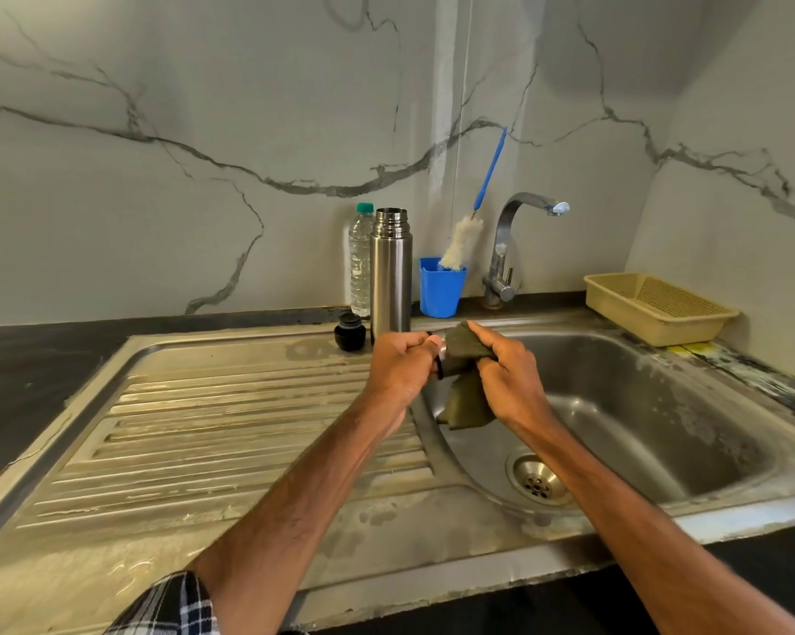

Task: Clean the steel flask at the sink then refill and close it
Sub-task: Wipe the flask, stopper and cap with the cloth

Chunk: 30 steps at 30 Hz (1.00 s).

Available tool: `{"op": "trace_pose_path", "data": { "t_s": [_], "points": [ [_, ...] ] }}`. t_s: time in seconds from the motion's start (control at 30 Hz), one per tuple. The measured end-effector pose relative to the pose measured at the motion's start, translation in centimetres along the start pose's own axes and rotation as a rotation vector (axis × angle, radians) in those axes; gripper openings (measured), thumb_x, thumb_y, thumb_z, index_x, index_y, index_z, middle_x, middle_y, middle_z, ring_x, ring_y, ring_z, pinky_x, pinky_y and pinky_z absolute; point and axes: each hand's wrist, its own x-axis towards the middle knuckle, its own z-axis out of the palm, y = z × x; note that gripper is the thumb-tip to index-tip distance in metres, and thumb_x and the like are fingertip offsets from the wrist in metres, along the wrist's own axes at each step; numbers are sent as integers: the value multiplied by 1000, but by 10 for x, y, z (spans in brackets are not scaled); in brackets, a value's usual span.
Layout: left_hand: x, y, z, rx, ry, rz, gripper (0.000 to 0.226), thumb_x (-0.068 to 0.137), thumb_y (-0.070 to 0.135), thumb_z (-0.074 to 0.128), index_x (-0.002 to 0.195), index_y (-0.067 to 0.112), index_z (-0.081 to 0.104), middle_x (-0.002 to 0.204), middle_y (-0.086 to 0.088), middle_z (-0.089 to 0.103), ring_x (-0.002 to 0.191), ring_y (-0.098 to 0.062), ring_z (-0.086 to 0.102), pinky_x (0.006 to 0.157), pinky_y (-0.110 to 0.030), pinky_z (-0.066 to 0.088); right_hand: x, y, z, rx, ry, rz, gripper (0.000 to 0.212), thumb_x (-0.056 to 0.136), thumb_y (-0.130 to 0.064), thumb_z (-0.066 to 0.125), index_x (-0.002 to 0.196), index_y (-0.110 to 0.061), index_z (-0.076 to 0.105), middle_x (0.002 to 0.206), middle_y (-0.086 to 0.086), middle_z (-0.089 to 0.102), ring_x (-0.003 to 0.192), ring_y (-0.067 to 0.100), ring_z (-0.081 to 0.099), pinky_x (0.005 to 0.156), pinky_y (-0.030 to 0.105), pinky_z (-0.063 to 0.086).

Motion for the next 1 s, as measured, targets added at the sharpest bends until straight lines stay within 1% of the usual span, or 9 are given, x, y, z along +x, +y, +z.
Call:
{"op": "trace_pose_path", "data": {
  "t_s": [0.1, 0.2, 0.33, 0.4, 0.47, 0.57, 0.8, 0.93, 1.0],
  "points": [
    [-1, -3, 3, 174, 26, 168, 23, 100, 17, 60, 83, 10, 74, 86, -22, 72, 85, -35, 70, 82, -52, 59, -4, 1, 0, 27, -27, 26, 54, 99, 3, 44, 150, -14, 41, 122, 7, 63, 102, 14, 63, 87, 18, 50],
    [1, -6, 3, 441, 57, 334, 19, 106, 17, 47, 100, 10, 63, 96, -11, 64, 86, -20, 57, 72, -32, 51, -7, -3, -2, 108, -26, 12, 47, 99, 4, 43, 138, -21, 56, 105, 4, 68, 92, 17, 68, 78, 25, 59],
    [3, -12, 5, 637, 31, 388, 23, 108, 28, 43, 124, 17, 54, 130, -10, 39, 121, -17, 29, 98, -29, 29, -3, -2, 2, 235, -4, 114, 42, 96, 3, 46, 123, -19, 69, 113, 1, 71, 106, 16, 65, 97, 42, 55],
    [3, -9, 5, 548, -55, 325, 27, 107, 38, 44, 127, 22, 52, 136, -8, 39, 127, -19, 35, 99, -30, 33, -1, 0, 0, 333, 21, 170, 41, 96, 2, 45, 119, -20, 71, 110, 2, 73, 104, 19, 68, 96, 45, 56],
    [1, -6, 5, 396, -141, 237, 24, 105, 43, 50, 120, 26, 52, 122, -2, 53, 109, -13, 54, 83, -22, 42, 0, -1, -4, 419, 60, 220, 41, 96, 1, 43, 108, -23, 74, 102, 1, 75, 98, 21, 70, 90, 43, 59],
    [-1, -6, 1, 287, -76, 226, 26, 96, 41, 67, 108, 21, 57, 106, 2, 63, 89, -4, 59, 62, -9, 43, 2, -3, -10, 577, 100, 337, 39, 97, 2, 41, 105, -18, 73, 95, 5, 76, 93, 25, 72, 80, 38, 60],
    [5, -10, -2, 149, -7, 93, 80, 76, 42, 88, 140, 26, 44, 128, -1, 65, 114, -17, 65, 100, -38, 55, 6, 6, -16, 614, 101, 367, 33, 99, -1, 43, 117, -11, 69, 104, 10, 74, 99, 26, 70, 83, 37, 57],
    [1, -10, 4, 244, -116, 181, 60, 78, 36, 87, 131, 22, 62, 113, 14, 68, 102, 0, 65, 80, -12, 50, 8, 6, -11, 491, 67, 321, 37, 96, 1, 43, 108, -19, 72, 102, 7, 74, 100, 26, 69, 88, 41, 58],
    [1, -11, 3, 278, -113, 210, 57, 79, 35, 86, 130, 22, 64, 114, 13, 69, 100, 2, 63, 77, -9, 46, 6, 5, -10, 424, 58, 247, 42, 93, 5, 43, 108, -20, 74, 101, 4, 75, 99, 23, 70, 82, 35, 59]
  ]
}}
